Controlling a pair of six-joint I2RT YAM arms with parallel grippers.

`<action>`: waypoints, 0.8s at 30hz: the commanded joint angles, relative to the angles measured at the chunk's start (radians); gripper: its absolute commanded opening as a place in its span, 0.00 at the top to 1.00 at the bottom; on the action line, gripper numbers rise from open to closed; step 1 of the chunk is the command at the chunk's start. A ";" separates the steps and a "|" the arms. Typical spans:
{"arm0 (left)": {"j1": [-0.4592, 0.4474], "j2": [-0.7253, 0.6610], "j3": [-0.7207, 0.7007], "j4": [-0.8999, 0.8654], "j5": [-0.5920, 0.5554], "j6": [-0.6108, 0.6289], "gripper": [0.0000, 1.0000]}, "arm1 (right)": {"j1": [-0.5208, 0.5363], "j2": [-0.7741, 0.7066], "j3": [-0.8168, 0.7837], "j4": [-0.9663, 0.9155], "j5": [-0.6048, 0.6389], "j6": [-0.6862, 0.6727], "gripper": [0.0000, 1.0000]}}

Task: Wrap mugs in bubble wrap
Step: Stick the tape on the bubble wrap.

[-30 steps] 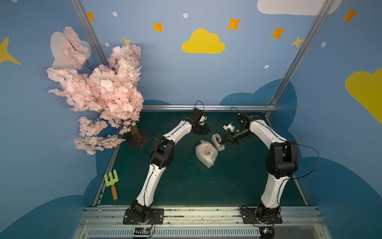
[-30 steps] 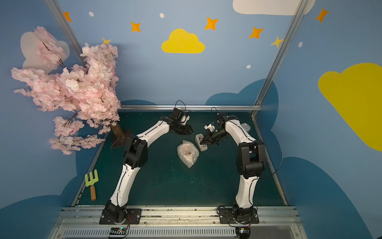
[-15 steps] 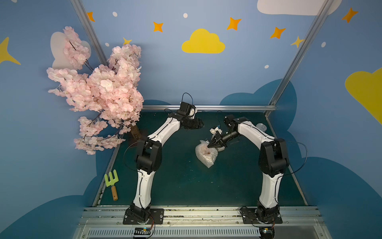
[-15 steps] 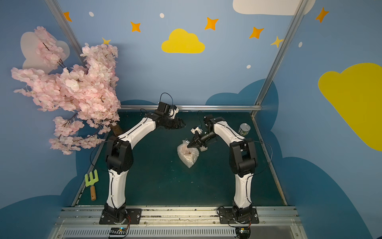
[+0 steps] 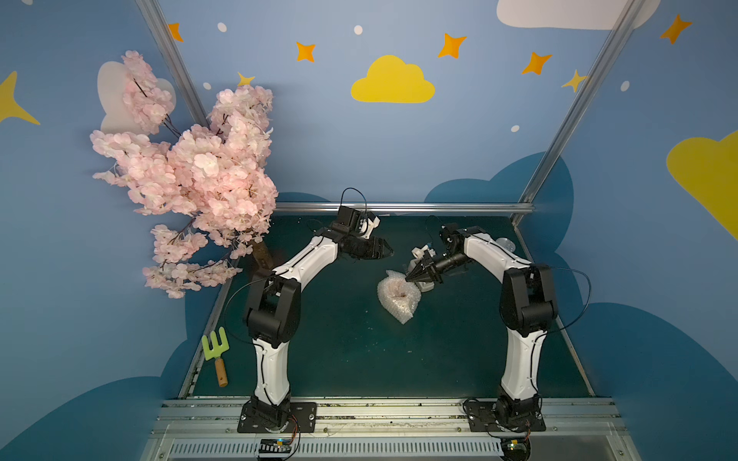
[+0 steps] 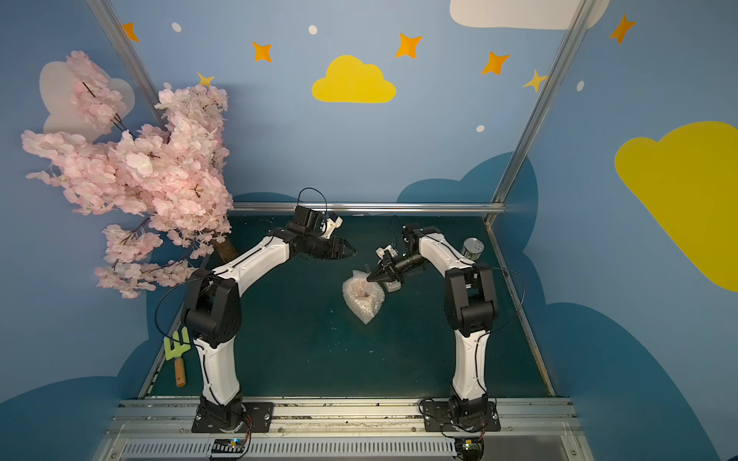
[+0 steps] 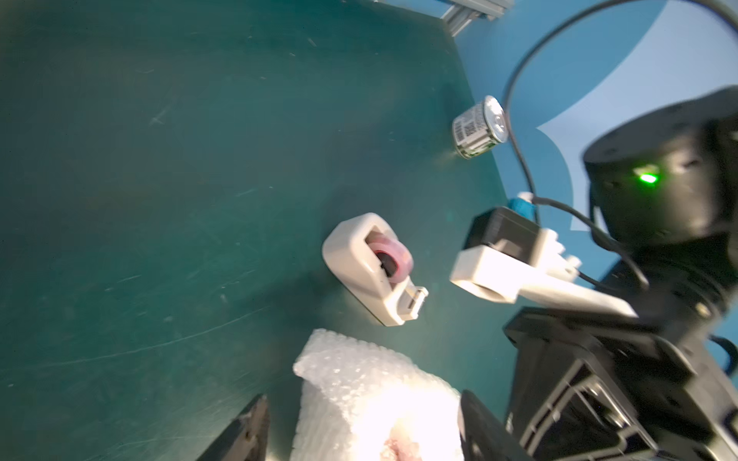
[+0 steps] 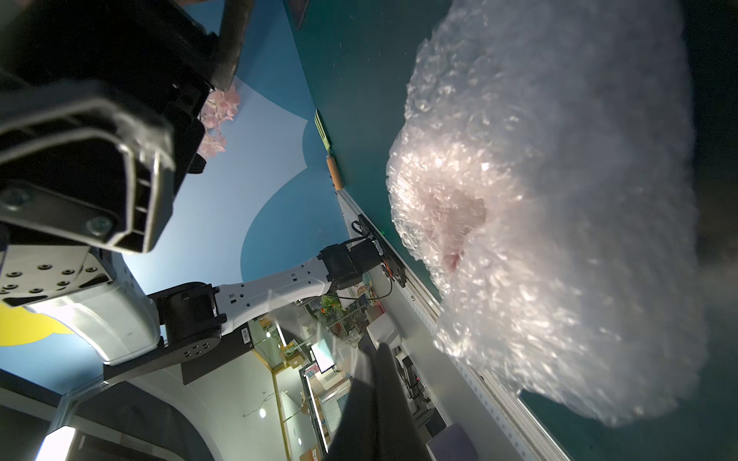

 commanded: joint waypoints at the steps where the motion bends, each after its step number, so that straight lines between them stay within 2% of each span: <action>1: -0.021 -0.059 -0.051 0.056 0.043 0.038 0.25 | 0.003 0.035 -0.025 -0.031 -0.035 -0.026 1.00; 6: -0.041 -0.106 -0.130 0.098 0.029 0.052 0.22 | 0.004 0.050 -0.039 -0.049 -0.043 -0.038 1.00; 24: -0.130 -0.017 -0.065 -0.031 -0.118 0.233 0.22 | -0.003 0.120 -0.056 -0.052 -0.038 -0.046 1.00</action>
